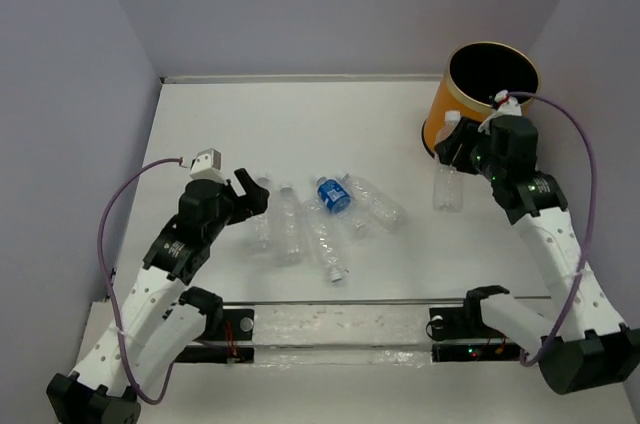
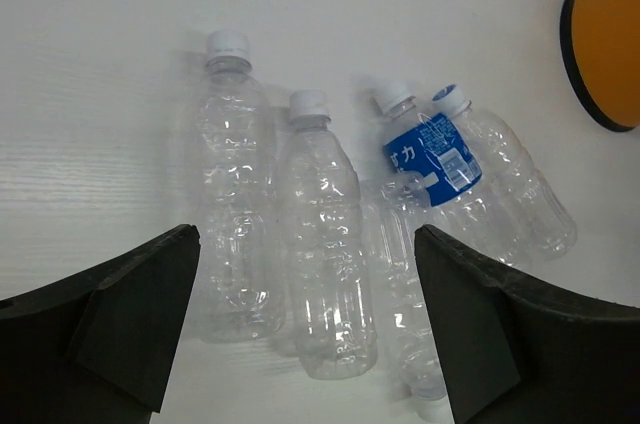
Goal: Put the plastic bottles in the bin
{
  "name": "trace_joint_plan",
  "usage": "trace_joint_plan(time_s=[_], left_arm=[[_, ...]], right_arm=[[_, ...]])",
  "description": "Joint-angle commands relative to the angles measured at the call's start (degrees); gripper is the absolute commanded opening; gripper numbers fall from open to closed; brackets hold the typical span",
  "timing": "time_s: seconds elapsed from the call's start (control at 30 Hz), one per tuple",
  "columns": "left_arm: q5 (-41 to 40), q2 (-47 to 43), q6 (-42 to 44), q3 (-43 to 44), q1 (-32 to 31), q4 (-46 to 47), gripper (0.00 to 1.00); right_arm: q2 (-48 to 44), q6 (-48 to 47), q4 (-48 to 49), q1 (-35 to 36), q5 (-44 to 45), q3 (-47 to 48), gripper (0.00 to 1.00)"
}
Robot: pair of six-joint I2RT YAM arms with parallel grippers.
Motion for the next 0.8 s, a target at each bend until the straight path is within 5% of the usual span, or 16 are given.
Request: trace_joint_plan(time_s=[0.0, 0.13, 0.27, 0.5, 0.67, 0.73, 0.77], left_arm=[[-7.36, 2.79, -2.00, 2.90, -0.51, -2.34, 0.99], [-8.76, 7.27, -2.00, 3.34, -0.59, -2.87, 0.99], [-8.86, 12.63, -1.91, 3.78, -0.68, -3.22, 0.99], [-8.24, 15.45, -2.00, 3.78, -0.59, -3.32, 0.99], [-6.84, 18.70, -1.82, 3.60, -0.77, -2.44, 0.99], [-7.45, 20.63, -1.91, 3.51, -0.86, -2.08, 0.99], [-7.62, 21.60, -2.00, 3.51, -0.94, -2.00, 0.99]], right_arm=[[-1.80, -2.70, 2.91, 0.21, -2.35, 16.10, 0.36], [6.28, -7.44, 6.52, 0.21, 11.52, 35.37, 0.34], [14.63, -12.45, 20.02, -1.27, 22.87, 42.11, 0.31], [30.81, -17.82, 29.01, -9.71, 26.05, 52.92, 0.32], [34.51, -15.72, 32.52, -13.23, 22.19, 50.65, 0.35], [35.48, -14.22, 32.81, -13.85, 19.29, 49.94, 0.49], [35.83, -13.52, 32.54, -13.85, 18.94, 49.77, 0.72]])
